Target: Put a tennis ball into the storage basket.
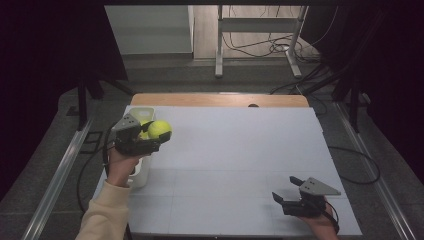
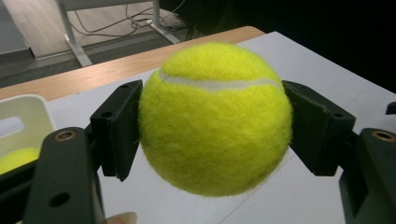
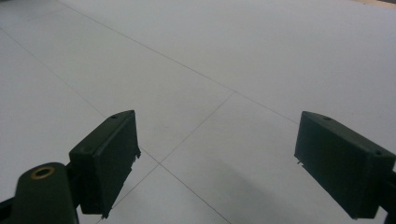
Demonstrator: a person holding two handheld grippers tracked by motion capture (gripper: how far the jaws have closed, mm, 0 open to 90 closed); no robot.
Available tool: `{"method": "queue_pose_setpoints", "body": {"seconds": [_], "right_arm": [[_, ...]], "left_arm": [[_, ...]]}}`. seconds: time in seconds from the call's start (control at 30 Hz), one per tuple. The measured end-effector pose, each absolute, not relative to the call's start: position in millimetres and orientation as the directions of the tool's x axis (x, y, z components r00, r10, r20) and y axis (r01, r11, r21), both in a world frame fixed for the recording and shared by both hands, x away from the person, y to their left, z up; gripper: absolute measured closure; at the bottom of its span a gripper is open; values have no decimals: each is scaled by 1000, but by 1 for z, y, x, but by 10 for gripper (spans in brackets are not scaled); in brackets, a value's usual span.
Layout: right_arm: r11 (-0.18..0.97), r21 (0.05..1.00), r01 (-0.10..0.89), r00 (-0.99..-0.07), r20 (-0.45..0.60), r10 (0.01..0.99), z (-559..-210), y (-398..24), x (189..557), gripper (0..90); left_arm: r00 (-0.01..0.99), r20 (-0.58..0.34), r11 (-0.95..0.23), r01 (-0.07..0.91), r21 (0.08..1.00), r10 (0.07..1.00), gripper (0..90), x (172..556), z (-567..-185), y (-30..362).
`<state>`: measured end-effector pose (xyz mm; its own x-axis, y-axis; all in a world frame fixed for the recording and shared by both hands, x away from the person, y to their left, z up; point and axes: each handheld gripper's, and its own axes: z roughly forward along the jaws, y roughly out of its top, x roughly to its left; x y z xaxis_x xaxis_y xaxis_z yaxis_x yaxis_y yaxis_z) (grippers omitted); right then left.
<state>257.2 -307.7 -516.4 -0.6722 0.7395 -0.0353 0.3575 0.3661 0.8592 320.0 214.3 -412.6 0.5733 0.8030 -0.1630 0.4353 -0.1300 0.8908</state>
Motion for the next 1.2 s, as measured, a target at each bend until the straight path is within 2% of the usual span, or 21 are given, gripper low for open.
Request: {"method": "queue_pose_setpoints", "body": {"seconds": [1.2], "right_arm": [[367,857,362,-669,-36,742,-517,-308,258,142]], "left_arm": [[427,-139,-78,453,888,894,266,320,-418,265]]}}
